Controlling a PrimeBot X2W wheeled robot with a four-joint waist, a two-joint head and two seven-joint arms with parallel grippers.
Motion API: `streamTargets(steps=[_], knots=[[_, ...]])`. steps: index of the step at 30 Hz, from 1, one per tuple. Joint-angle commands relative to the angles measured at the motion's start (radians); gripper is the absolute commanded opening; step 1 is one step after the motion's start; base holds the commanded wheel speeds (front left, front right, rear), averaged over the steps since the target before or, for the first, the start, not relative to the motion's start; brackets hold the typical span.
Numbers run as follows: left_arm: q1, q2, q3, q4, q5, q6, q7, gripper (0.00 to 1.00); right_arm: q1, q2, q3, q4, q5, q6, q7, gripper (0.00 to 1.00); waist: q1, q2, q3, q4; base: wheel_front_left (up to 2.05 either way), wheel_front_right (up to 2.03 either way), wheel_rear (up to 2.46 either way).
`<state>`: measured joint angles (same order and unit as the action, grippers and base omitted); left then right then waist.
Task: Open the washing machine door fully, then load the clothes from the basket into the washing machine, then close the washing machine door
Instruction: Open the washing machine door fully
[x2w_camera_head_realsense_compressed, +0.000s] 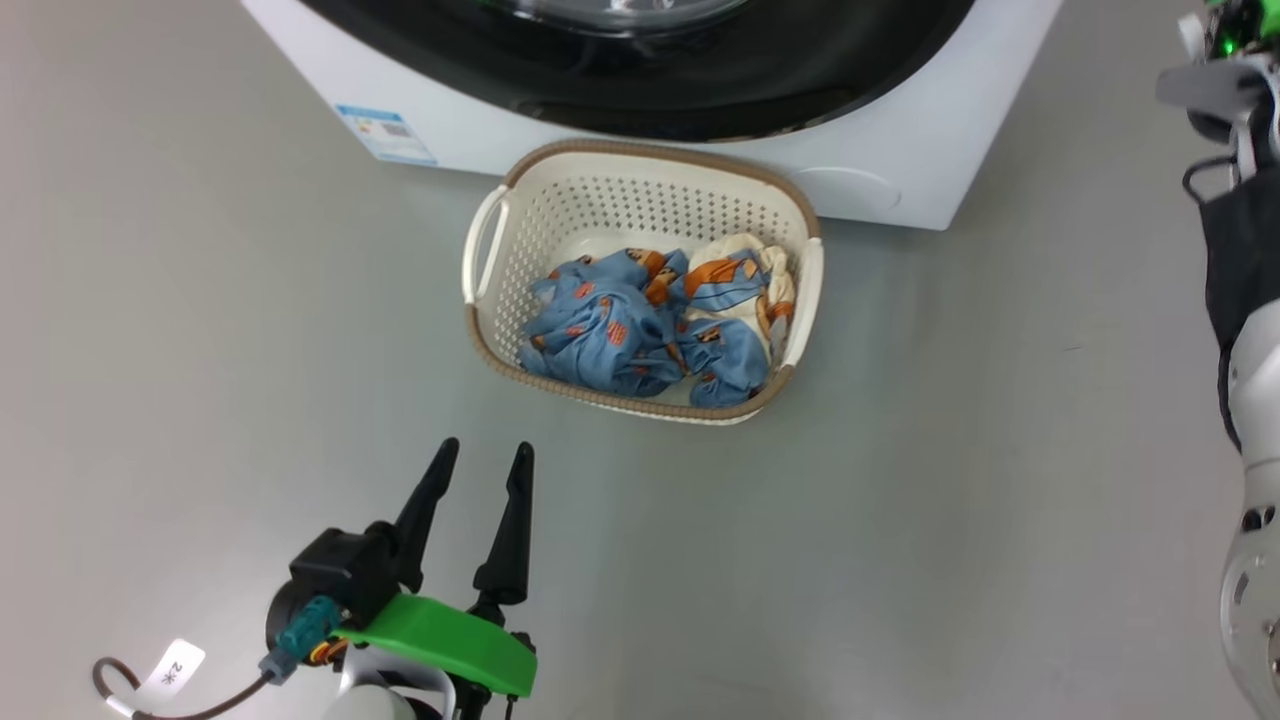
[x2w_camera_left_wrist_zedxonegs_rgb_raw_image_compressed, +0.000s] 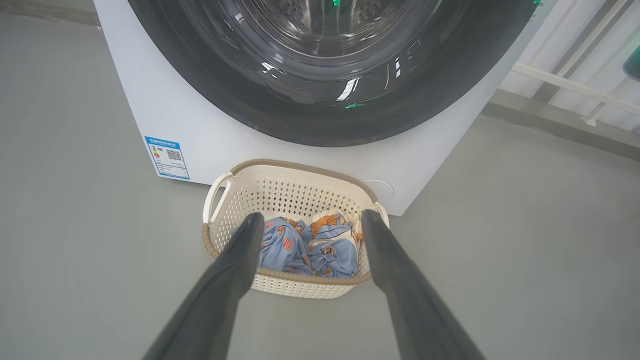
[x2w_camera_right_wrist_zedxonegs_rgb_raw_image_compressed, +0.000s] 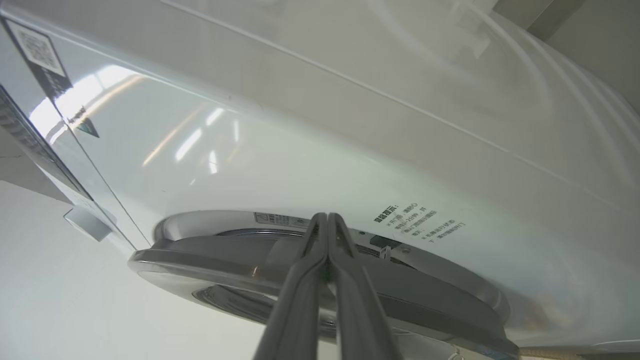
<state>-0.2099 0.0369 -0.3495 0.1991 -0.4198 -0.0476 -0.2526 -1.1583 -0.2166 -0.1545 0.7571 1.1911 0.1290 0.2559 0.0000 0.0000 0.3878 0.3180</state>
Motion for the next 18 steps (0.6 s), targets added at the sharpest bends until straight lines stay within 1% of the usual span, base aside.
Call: streamTargets(steps=[1,6,11,18], knots=[[-0.021,0.013,0.025,-0.022,-0.012,0.008,-0.009,1.00,-0.039,0.018,0.005,-0.009,0.008,0.002,0.014,0.00,0.0000,0.0000,0.021,0.022,0.00,0.00,0.00],[-0.024,0.013,0.019,-0.019,-0.022,0.012,-0.009,1.00,-0.109,0.030,-0.011,0.073,0.021,0.002,0.068,0.00,0.0000,0.0000,0.035,0.036,0.00,0.00,0.00],[-0.030,0.013,0.012,-0.018,-0.027,0.012,-0.009,1.00,-0.158,0.036,-0.012,0.126,0.024,0.002,0.119,0.00,0.0000,0.0000,0.047,0.049,0.00,0.00,0.00],[-0.032,0.013,0.001,-0.019,-0.032,0.013,-0.009,1.00,-0.206,0.036,-0.017,0.180,0.018,0.002,0.139,0.00,0.0000,0.0000,0.057,0.062,0.00,0.00,0.00]])
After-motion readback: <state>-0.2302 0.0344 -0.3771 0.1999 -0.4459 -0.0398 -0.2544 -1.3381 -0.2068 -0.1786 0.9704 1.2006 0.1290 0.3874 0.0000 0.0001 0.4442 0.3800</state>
